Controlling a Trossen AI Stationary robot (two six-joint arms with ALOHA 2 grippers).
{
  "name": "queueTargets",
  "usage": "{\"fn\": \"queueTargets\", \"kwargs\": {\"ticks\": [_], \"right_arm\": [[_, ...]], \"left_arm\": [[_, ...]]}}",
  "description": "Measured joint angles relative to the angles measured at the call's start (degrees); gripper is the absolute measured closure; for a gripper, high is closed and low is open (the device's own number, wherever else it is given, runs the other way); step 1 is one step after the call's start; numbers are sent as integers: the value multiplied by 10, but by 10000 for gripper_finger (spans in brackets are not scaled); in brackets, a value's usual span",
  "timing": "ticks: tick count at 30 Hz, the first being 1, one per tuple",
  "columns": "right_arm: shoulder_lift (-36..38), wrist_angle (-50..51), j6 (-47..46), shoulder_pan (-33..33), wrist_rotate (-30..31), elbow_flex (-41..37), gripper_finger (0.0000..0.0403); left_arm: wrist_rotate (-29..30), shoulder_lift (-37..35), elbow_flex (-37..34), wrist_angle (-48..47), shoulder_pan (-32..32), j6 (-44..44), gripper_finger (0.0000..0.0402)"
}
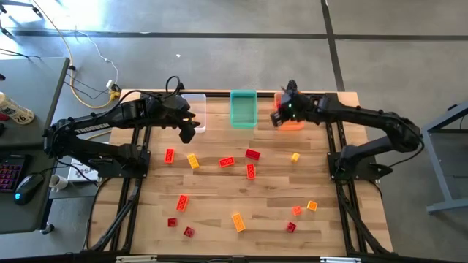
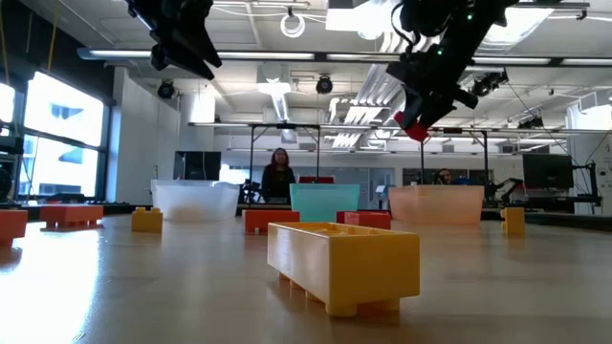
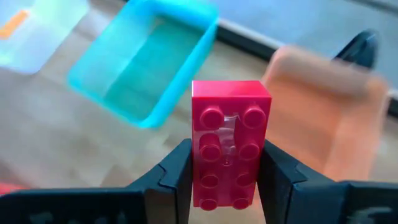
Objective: Sort & place blocks by color
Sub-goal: Put the red game piece into the orange bin
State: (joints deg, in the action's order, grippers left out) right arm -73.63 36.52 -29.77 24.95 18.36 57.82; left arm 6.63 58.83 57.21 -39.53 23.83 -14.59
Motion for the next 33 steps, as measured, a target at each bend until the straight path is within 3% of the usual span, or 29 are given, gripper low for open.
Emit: {"fn": "queueTargets", "kwargs": {"ticks": [7, 12, 28, 33], "right_arm": [[-3, -22, 94, 86, -1, -4, 291], [-27, -28, 117, 127, -40, -30, 291], [-149, -22, 118, 152, -130, -33, 291], [-165, -14, 118, 152, -131, -33, 291]], "left_arm": [[0, 0, 0, 0, 0, 2, 213], [0, 0, 0, 0, 0, 2, 213], [-8, 0, 0, 0, 0, -4, 213], [-20, 0, 0, -4, 0, -37, 213]]}}
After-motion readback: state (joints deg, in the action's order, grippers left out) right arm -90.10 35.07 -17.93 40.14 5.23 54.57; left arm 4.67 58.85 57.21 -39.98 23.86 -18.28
